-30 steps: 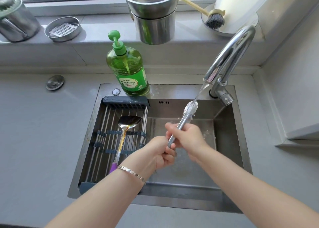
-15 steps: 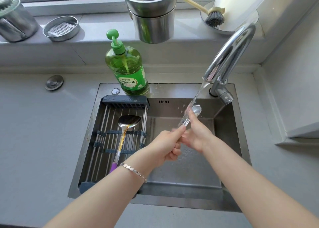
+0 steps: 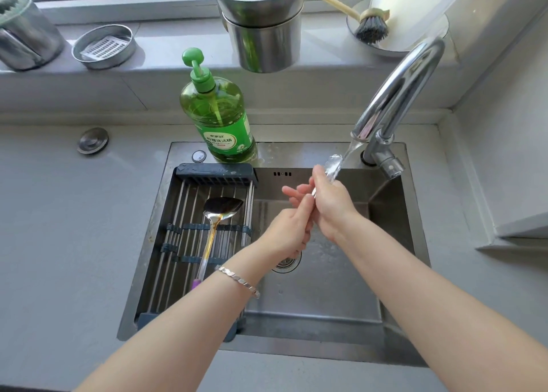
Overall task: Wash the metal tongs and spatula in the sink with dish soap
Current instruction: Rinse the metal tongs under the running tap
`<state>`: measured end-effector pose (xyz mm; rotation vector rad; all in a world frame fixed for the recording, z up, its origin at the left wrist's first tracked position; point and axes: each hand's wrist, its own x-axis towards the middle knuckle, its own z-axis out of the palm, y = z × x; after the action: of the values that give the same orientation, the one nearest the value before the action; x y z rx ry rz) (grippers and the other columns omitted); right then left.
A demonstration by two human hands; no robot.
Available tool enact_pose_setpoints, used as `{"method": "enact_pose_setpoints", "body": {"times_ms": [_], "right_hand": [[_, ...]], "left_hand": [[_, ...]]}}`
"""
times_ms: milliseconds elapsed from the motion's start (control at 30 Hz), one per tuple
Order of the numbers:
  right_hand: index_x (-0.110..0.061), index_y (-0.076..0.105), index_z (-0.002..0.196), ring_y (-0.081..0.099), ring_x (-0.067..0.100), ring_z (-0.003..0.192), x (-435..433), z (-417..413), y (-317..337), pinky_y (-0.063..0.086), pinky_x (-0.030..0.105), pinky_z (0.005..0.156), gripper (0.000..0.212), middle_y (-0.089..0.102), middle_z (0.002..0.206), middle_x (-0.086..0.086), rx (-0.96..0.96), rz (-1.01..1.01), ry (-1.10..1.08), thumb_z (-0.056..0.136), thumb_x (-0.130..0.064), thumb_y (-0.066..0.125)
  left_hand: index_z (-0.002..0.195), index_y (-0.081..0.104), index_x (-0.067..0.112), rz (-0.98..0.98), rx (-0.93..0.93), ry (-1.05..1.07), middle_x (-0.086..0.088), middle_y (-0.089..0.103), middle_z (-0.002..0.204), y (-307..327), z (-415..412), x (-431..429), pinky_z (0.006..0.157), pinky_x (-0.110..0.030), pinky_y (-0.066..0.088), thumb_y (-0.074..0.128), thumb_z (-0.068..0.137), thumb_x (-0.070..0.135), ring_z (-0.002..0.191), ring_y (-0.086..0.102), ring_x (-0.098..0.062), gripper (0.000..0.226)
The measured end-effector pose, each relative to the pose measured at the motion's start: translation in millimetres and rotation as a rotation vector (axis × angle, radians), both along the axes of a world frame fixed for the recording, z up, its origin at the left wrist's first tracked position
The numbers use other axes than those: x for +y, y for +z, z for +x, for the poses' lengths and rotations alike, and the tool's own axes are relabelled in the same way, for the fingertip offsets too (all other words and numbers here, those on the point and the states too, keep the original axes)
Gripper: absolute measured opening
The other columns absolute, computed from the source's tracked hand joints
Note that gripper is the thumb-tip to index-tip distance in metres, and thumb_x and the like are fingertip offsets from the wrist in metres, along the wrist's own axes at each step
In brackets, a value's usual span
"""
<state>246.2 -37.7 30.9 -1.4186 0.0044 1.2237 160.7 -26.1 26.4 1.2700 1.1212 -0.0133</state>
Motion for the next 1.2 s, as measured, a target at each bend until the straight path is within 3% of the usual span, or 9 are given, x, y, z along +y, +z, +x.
{"method": "enact_pose_setpoints", "body": {"times_ms": [133, 367, 433, 533, 667, 733, 900, 1033, 1200], "right_hand": [[-0.01, 0.047, 0.084, 0.05, 0.008, 0.035, 3, -3, 2, 0.047, 0.025, 0.048, 0.019, 0.04, 0.054, -0.002, 0.187, 0.069, -0.091, 0.096, -0.026, 0.05], [-0.016, 0.035, 0.062, 0.028, 0.004, 0.026, 14, -3, -4, 0.03, 0.012, 0.032, 0.037, 0.028, 0.032, -0.007, 0.563, 0.191, -0.302, 0.095, -0.022, 0.051], [-0.015, 0.034, 0.06, 0.026, 0.006, 0.024, 15, 2, -11, 0.027, 0.014, 0.03, 0.04, 0.027, 0.031, -0.006, 0.424, 0.018, -0.296, 0.097, -0.021, 0.047], [-0.012, 0.032, 0.059, 0.028, 0.01, 0.015, 10, 18, -17, 0.025, 0.013, 0.026, 0.041, 0.035, 0.035, 0.001, 0.262, -0.196, -0.281, 0.099, -0.018, 0.037], [-0.011, 0.028, 0.06, 0.023, 0.009, 0.013, 5, 37, -10, 0.023, 0.005, 0.027, 0.042, 0.029, 0.026, 0.0, 0.383, -0.119, -0.536, 0.1, -0.019, 0.034], [-0.008, 0.032, 0.064, 0.022, 0.007, 0.015, 4, 38, -3, 0.027, 0.007, 0.029, 0.039, 0.028, 0.032, 0.0, 0.419, -0.005, -0.665, 0.1, -0.017, 0.039], [-0.01, 0.041, 0.076, 0.047, 0.008, 0.044, -13, 22, -8, 0.048, 0.023, 0.046, 0.021, 0.041, 0.062, 0.003, 0.316, 0.157, -0.37, 0.095, -0.002, 0.045], [-0.005, 0.053, 0.087, 0.062, 0.016, 0.077, -28, 6, -19, 0.055, 0.028, 0.076, 0.012, 0.061, 0.083, 0.008, 0.057, 0.166, 0.056, 0.096, -0.006, 0.045], [-0.004, 0.057, 0.094, 0.068, 0.025, 0.082, -34, 3, -39, 0.058, 0.033, 0.071, 0.01, 0.067, 0.097, 0.017, -0.179, -0.043, 0.258, 0.091, -0.013, 0.058]], "left_hand": [[0.05, 0.026, 0.021, -0.417, -0.064, -0.018, 0.009, 0.022, 0.034, 2, -14, 5, 0.029, -0.008, 0.011, 0.02, 0.086, 0.071, 0.025, 0.018, -0.003, 0.063], [0.06, 0.052, 0.012, -0.997, -0.374, 0.194, 0.009, 0.036, 0.031, 12, -22, 13, 0.021, -0.01, 0.017, 0.039, 0.086, 0.052, 0.018, 0.031, -0.003, 0.05], [0.072, 0.05, 0.012, -0.796, -0.264, 0.161, 0.007, 0.039, 0.039, 11, -16, 15, 0.022, -0.01, 0.016, 0.038, 0.095, 0.044, 0.02, 0.029, -0.002, 0.042], [0.072, 0.053, 0.01, -0.044, 0.014, -0.146, 0.0, 0.047, 0.056, 10, 0, 18, 0.032, -0.016, 0.027, 0.043, 0.097, 0.038, 0.036, 0.039, -0.01, 0.039], [0.114, 0.054, 0.011, 1.03, 0.374, -0.701, -0.007, 0.064, 0.097, 8, 21, 17, 0.055, -0.032, 0.037, 0.031, 0.1, 0.025, 0.087, 0.063, -0.029, 0.03], [0.129, 0.041, 0.018, 1.264, 0.439, -0.809, -0.005, 0.063, 0.1, 6, 27, 15, 0.054, -0.031, 0.033, 0.03, 0.099, 0.019, 0.089, 0.064, -0.03, 0.032], [0.117, 0.051, 0.004, 0.637, 0.389, -0.533, -0.008, 0.05, 0.071, -4, 25, 32, 0.062, -0.035, 0.038, 0.023, 0.1, 0.029, 0.067, 0.053, -0.028, 0.04], [0.063, 0.051, 0.006, 0.134, 0.248, -0.222, 0.003, 0.039, 0.034, -10, -6, 29, 0.037, -0.019, 0.031, 0.023, 0.099, 0.043, 0.028, 0.035, -0.013, 0.058], [0.103, 0.051, 0.006, 0.04, 0.239, -0.066, -0.003, 0.057, 0.065, -32, -40, 11, 0.049, -0.021, 0.048, 0.027, 0.102, 0.024, 0.045, 0.055, -0.009, 0.03]]}}
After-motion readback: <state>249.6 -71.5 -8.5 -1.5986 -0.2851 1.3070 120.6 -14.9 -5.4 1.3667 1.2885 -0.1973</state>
